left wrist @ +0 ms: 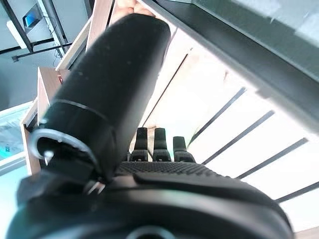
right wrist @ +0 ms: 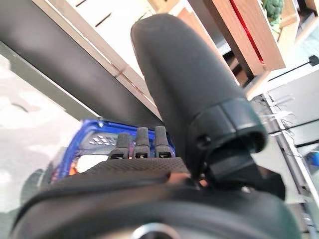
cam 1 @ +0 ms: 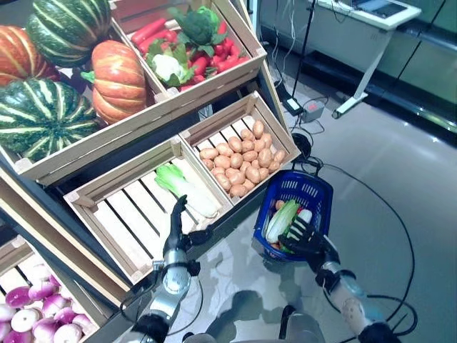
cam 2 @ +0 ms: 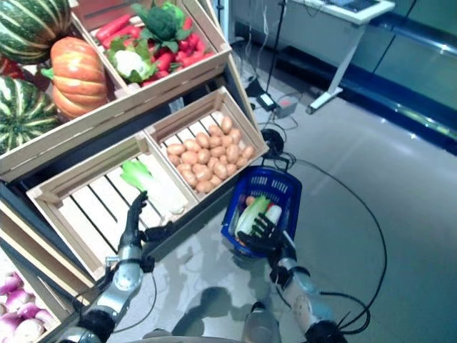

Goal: Put vegetables into the basket

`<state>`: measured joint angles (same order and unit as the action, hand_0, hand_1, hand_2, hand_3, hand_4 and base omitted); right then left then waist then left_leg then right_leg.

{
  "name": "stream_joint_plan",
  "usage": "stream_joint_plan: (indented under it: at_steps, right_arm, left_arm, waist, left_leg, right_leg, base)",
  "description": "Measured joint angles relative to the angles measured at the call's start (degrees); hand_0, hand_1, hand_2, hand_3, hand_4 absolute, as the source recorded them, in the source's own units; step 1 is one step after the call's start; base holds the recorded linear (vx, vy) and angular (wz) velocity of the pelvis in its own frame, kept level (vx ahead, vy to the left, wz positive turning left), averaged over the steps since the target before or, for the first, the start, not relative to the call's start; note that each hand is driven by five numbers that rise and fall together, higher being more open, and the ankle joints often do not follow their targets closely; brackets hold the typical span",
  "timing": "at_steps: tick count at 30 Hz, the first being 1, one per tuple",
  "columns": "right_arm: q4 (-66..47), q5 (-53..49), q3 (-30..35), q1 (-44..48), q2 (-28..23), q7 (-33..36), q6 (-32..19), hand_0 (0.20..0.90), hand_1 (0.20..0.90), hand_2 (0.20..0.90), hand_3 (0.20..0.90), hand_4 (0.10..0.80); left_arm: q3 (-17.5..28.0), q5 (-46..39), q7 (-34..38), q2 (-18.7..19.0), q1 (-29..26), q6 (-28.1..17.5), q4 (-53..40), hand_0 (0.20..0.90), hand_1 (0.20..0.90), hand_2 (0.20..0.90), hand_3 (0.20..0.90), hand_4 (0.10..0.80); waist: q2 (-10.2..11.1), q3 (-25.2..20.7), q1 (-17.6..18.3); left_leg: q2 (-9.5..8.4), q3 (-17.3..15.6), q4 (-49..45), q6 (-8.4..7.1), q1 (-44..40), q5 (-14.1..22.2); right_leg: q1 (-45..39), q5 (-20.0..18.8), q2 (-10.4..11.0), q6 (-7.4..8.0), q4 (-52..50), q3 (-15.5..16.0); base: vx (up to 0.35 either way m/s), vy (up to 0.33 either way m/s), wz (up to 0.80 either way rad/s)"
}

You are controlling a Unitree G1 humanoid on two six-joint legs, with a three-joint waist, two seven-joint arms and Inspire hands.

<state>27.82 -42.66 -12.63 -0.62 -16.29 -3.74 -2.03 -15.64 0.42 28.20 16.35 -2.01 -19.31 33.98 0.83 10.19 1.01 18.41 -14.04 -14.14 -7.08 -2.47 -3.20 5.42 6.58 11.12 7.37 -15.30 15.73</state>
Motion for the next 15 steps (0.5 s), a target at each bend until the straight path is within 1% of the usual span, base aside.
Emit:
stream_joint_plan:
  at_steps: [1,2,3,5,6,7,8,9,10,11,12,13,14,15]
  right_arm:
    - [0.08,0.00,0.14,-0.40,-0.01,0.13,0.34,0.900,0.900,0.900,0.900,0.800]
    - [0.13,-0.06,0.05,-0.48,0.05,0.53,0.50,0.900,0.900,0.900,0.900,0.800]
    - [0.13,-0.17,0.10,-0.46,0.00,0.71,0.49,0.900,0.900,0.900,0.900,0.800]
    - [0.14,-0.52,0.16,-0.13,-0.65,1.50,0.36,0.900,0.900,0.900,0.900,0.800]
    - [0.34,-0.54,0.14,-0.11,-0.56,2.05,0.35,0.900,0.900,0.900,0.900,0.800]
    - [0.87,-0.63,0.13,-0.10,-0.29,3.12,0.27,0.900,0.900,0.900,0.900,0.800]
    - [1.11,-0.64,0.10,-0.14,-0.11,3.31,0.24,0.900,0.900,0.900,0.900,0.800]
    - [1.24,-0.73,0.08,-0.26,0.17,3.76,0.21,0.900,0.900,0.900,0.900,0.800]
    - [1.24,-0.94,-0.01,-0.26,0.23,3.79,0.02,0.900,0.900,0.900,0.900,0.800]
    - [1.46,-1.13,-0.44,-0.22,0.59,3.87,-0.71,0.900,0.900,0.900,0.900,0.800]
    - [1.76,-1.17,-1.35,-0.79,1.83,4.93,-1.29,0.900,0.900,0.900,0.900,0.800]
    - [1.76,-1.25,-1.66,-1.49,2.62,5.31,-1.37,0.900,0.900,0.900,0.900,0.800]
    - [1.82,-2.59,-2.02,-3.28,5.25,6.32,-1.45,0.900,0.900,0.900,0.900,0.800]
    - [1.93,-3.25,-2.09,-3.78,6.47,6.46,-1.57,0.900,0.900,0.900,0.900,0.800]
  left_arm:
    - [-0.15,0.03,-0.43,0.11,1.14,-0.75,-0.09,0.900,0.900,0.900,0.900,0.800]
    - [-0.37,0.09,-0.76,0.16,1.95,-1.26,-0.09,0.900,0.900,0.900,0.900,0.800]
    - [-0.61,0.32,-1.16,0.18,2.06,-1.44,-0.09,0.900,0.900,0.900,0.900,0.800]
    - [-1.94,2.30,-1.80,0.37,1.76,-3.44,-0.16,0.900,0.900,0.900,0.900,0.800]
    - [-2.79,2.89,-2.00,0.42,1.26,-4.23,-0.17,0.900,0.900,0.900,0.900,0.800]
    - [-4.42,4.02,-2.05,0.71,-0.04,-4.92,-0.13,0.900,0.900,0.900,0.900,0.800]
    - [-5.05,4.70,-2.21,0.76,-0.77,-5.31,-0.13,0.900,0.900,0.900,0.900,0.800]
    - [-6.14,5.77,-2.35,0.78,-1.92,-5.88,-0.14,0.900,0.900,0.900,0.900,0.800]
    - [-6.47,6.35,-2.56,0.78,-2.50,-6.59,-0.14,0.900,0.900,0.900,0.900,0.800]
    - [-6.46,6.71,-2.82,1.06,-2.75,-6.80,-0.17,0.900,0.900,0.900,0.900,0.800]
    - [-6.53,6.75,-3.69,2.49,-2.72,-6.76,-0.15,0.900,0.900,0.900,0.900,0.800]
    - [-6.58,6.92,-4.25,3.49,-2.79,-6.74,-0.16,0.900,0.900,0.900,0.900,0.800]
    - [-6.59,7.81,-5.09,6.45,-3.37,-6.74,-0.26,0.900,0.900,0.900,0.900,0.800]
    - [-6.61,7.97,-5.12,7.95,-3.84,-6.74,-0.46,0.900,0.900,0.900,0.900,0.800]
  waist:
    - [0.18,0.02,-0.46]
    - [0.60,0.14,-0.66]
    - [0.37,-0.05,-0.59]
    - [-1.14,-0.95,-0.55]
    - [-1.60,-1.21,-0.53]
    - [-1.60,-1.31,-0.97]
    - [-1.58,-1.34,-1.47]
    - [-1.92,-1.60,-2.21]
    - [-2.05,-1.68,-2.23]
    - [-1.79,-1.70,-2.21]
    - [-0.10,-2.32,-2.36]
    - [0.56,-2.73,-2.24]
    - [3.23,-4.32,-1.87]
    - [4.50,-4.95,-2.01]
  left_leg:
    - [0.19,1.36,-3.85,-1.22,1.75,-1.70]
    - [0.56,1.33,-5.12,-2.33,3.08,-1.75]
    - [0.42,0.78,-3.67,-2.45,3.36,-1.36]
    - [0.35,-2.22,3.73,-2.63,4.54,-1.58]
    - [0.56,-2.59,7.16,-2.83,5.24,-1.65]
    - [0.79,-2.41,12.56,-3.57,5.68,-2.49]
    - [1.22,-2.29,14.35,-3.98,6.19,-2.75]
    - [2.22,-1.89,15.32,-4.00,7.23,-2.76]
    - [2.74,-1.92,15.43,-3.73,7.60,-2.58]
    - [2.19,-2.55,15.10,-2.59,7.33,-4.21]
    - [0.57,-4.60,13.52,-1.42,7.45,-5.66]
    - [-0.50,-5.36,12.73,-0.71,7.45,-6.19]
    - [-4.04,-5.10,13.01,0.60,7.08,-5.74]
    - [-5.58,-5.12,12.96,1.24,6.87,-5.83]
  right_leg:
    - [-2.18,-0.60,0.02,-0.96,2.16,0.04]
    - [-4.14,-1.35,0.40,-1.24,4.40,0.62]
    - [-4.95,-1.85,0.35,-1.20,5.59,1.13]
    - [-5.68,-2.39,-0.47,-0.74,7.51,2.54]
    - [-6.05,-2.48,-0.82,-0.57,8.09,2.81]
    - [-6.31,-2.53,-0.91,-0.44,8.46,3.39]
    - [-6.30,-2.64,-0.91,-0.22,8.55,3.39]
    - [-6.29,-2.96,-0.83,0.38,8.82,3.28]
    - [-6.47,-3.40,-0.47,1.20,9.34,3.14]
    - [-6.60,-4.01,0.63,2.65,9.54,2.06]
    - [-7.64,-4.61,2.95,3.58,11.27,1.41]
    - [-8.65,-4.72,4.15,3.46,12.59,1.39]
    - [-11.21,-5.10,7.05,3.48,14.15,1.41]
    - [-12.04,-6.01,7.95,3.36,14.32,1.79]
  base:
    - [0.173,0.084,0.19]
    - [0.186,0.159,0.21]
    - [0.222,0.220,0.23]
    - [0.320,0.343,0.25]
    - [0.339,0.380,0.27]
    - [0.223,0.261,0.19]
    - [0.212,0.261,0.04]
    - [0.227,0.281,-0.12]
    - [0.273,0.310,-0.27]
    - [0.261,0.269,-0.38]
    - [0.190,0.179,-0.35]
    - [0.192,0.181,-0.05]
    - [0.189,0.172,0.18]
    - [0.317,0.296,0.22]
